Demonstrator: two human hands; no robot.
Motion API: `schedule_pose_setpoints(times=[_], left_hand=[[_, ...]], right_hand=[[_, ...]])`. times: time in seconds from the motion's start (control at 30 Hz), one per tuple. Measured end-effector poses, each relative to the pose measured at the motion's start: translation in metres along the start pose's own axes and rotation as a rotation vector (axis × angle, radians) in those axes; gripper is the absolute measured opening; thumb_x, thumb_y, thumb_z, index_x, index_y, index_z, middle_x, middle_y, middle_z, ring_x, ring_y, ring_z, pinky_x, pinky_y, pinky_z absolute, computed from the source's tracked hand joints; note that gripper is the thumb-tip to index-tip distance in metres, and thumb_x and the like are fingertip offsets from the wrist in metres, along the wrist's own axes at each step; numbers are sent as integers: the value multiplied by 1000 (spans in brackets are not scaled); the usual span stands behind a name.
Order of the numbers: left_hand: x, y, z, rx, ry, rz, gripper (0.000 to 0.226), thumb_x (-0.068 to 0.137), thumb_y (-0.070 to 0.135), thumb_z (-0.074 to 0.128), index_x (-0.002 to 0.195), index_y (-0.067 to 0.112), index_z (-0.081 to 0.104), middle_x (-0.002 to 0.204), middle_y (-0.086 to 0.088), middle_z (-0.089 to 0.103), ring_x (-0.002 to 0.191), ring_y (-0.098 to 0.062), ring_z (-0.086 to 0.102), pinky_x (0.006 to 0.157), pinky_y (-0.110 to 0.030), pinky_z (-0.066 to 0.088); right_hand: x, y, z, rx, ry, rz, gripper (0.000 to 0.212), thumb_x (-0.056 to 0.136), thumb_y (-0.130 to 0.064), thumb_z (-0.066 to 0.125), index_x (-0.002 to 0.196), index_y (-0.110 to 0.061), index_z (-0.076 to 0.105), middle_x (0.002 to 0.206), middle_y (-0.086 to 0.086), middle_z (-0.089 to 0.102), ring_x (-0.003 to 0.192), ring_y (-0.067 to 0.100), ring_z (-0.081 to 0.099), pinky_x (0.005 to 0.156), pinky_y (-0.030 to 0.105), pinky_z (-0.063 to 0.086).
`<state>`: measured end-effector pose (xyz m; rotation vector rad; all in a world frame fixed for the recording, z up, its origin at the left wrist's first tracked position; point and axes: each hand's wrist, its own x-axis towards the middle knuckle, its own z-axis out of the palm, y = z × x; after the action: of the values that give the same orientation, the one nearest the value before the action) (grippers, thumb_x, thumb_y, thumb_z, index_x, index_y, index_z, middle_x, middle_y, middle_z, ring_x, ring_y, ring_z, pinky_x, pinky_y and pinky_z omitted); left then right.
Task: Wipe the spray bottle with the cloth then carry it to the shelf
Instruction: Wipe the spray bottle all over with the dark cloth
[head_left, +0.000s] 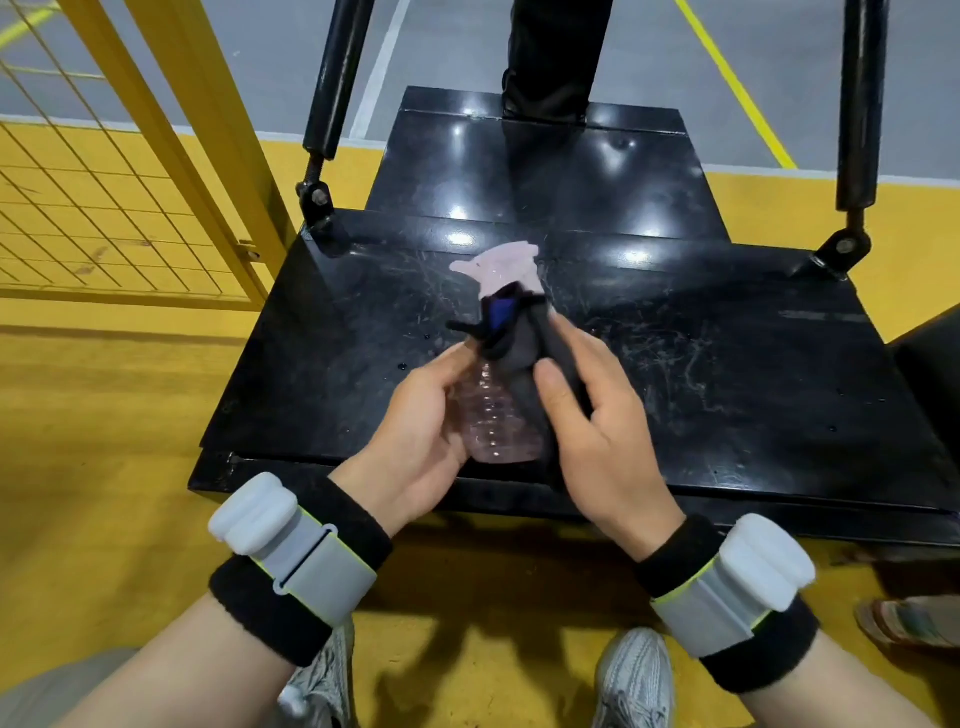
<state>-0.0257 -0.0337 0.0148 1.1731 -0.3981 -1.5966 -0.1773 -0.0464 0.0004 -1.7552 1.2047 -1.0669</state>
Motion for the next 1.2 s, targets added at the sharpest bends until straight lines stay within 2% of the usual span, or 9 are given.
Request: schedule_pose_setpoints(times=[0.17, 0.3, 0.43, 0.57, 0.7, 0.9, 1.07, 1.13, 1.2], left_hand=[[-3, -3, 1, 74, -58, 42, 43, 101, 39, 57, 129, 8, 68, 129, -17, 71, 111, -30, 72, 96, -52, 58], [2, -1, 2, -4, -9, 48, 42, 104, 40, 50, 121, 8, 71, 118, -15, 77, 102, -31, 76, 79, -47, 63], [9, 0, -4, -98, 18, 26, 35, 103, 34, 45, 96, 17, 74, 93, -6, 74, 77, -22, 70, 68, -34, 53], [10, 0, -10, -87, -48, 35, 37, 91, 38, 54, 74, 21, 82, 84, -1, 78, 73, -19, 73, 68, -32, 58], [6, 1, -7, -15, -54, 89, 30, 92, 34, 61, 112, 15, 72, 102, -6, 77, 92, -25, 73, 91, -47, 57], [3, 2, -1, 112, -61, 197, 29, 83, 30, 75, 109, 17, 75, 103, -4, 76, 93, -18, 72, 87, -36, 57], [2, 7, 5, 66, 3, 223, 35, 90, 36, 68, 115, 12, 70, 106, -8, 76, 94, -23, 73, 83, -38, 60], [3, 8, 6, 5, 61, 200, 49, 87, 44, 65, 119, 8, 68, 113, -13, 75, 99, -28, 72, 88, -44, 59], [4, 9, 5, -45, 61, 146, 49, 92, 48, 59, 116, 7, 73, 108, -12, 77, 92, -24, 75, 76, -36, 62]], right_hand=[[8, 0, -9, 297, -56, 259, 32, 110, -34, 44, 131, -29, 68, 124, -7, 75, 118, 12, 69, 108, 45, 52], [1, -4, -12, 149, -79, 65, 36, 105, -31, 52, 140, -33, 61, 136, -15, 67, 129, 5, 59, 110, 35, 48], [-8, -9, -5, -149, -115, -233, 44, 98, -20, 62, 142, -19, 60, 149, -4, 56, 142, 12, 46, 120, 28, 33], [-7, -10, -2, -67, -100, -178, 47, 96, -20, 64, 143, -24, 59, 150, -6, 55, 143, 8, 45, 121, 28, 34], [1, -6, -2, 138, -95, 44, 42, 100, -30, 56, 142, -35, 56, 142, -15, 61, 135, 5, 54, 117, 39, 43], [9, 3, -5, 272, -111, 303, 36, 106, -41, 39, 131, -32, 63, 126, -8, 72, 123, 14, 64, 111, 49, 47], [4, -4, -7, 219, -88, 150, 30, 105, -35, 48, 132, -38, 60, 127, -15, 69, 122, 6, 63, 108, 41, 51], [-1, -6, -4, 86, -85, 38, 39, 104, -29, 50, 143, -33, 54, 138, -12, 62, 131, 6, 55, 113, 38, 45], [-6, -7, -1, -43, -97, -65, 46, 104, -23, 51, 150, -25, 49, 150, -7, 53, 142, 8, 44, 120, 33, 35]])
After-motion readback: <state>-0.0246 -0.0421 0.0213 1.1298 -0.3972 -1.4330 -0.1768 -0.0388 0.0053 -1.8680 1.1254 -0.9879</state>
